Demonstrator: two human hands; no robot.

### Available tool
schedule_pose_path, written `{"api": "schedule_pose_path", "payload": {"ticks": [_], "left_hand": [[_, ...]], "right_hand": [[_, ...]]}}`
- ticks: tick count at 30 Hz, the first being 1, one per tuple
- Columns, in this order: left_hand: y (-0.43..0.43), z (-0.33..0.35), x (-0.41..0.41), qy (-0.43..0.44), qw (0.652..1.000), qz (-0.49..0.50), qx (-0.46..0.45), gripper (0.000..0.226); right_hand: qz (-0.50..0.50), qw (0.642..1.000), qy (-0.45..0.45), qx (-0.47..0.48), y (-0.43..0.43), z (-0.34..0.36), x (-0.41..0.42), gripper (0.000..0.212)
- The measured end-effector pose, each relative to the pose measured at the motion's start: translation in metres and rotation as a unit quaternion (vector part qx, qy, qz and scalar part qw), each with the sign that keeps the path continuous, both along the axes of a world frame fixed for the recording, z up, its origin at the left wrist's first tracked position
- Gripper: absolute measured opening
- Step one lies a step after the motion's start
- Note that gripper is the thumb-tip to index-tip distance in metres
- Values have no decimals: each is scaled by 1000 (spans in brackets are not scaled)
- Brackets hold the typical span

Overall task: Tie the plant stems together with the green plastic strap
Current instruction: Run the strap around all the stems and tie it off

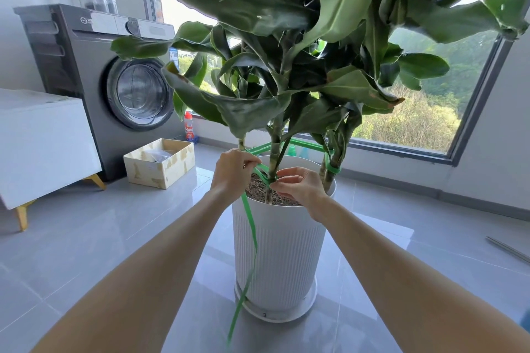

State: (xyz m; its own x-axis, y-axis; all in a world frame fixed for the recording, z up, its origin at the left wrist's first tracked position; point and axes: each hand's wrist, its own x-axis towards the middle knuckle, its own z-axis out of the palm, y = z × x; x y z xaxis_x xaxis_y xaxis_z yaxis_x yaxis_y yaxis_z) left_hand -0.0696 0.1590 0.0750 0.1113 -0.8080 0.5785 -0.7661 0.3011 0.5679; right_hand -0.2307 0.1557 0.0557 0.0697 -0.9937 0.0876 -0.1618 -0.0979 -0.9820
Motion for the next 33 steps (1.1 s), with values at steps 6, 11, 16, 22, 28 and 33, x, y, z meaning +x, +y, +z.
{"api": "schedule_pose_path", "payload": {"ticks": [6,11,16,22,28,33], "left_hand": [[1,3,0,13,1000,3,2,18],[1,2,2,12,1000,2,5,18],[3,4,2,17,1000,2,9,19],[4,4,4,18,1000,-7,7,18],[6,5,8,12,1000,-14,6,17],[10,7,12,5,1000,-19,6,17]], "right_hand": [[-29,992,98,-72,5,2,3,34],[-64,982,144,-105,7,4,6,26],[-81,975,171,-119,6,7,9,28],[-87,975,164,-124,7,7,9,28],[-91,967,187,-147,6,10,10,25],[-99,970,179,-135,2,10,15,24]]}}
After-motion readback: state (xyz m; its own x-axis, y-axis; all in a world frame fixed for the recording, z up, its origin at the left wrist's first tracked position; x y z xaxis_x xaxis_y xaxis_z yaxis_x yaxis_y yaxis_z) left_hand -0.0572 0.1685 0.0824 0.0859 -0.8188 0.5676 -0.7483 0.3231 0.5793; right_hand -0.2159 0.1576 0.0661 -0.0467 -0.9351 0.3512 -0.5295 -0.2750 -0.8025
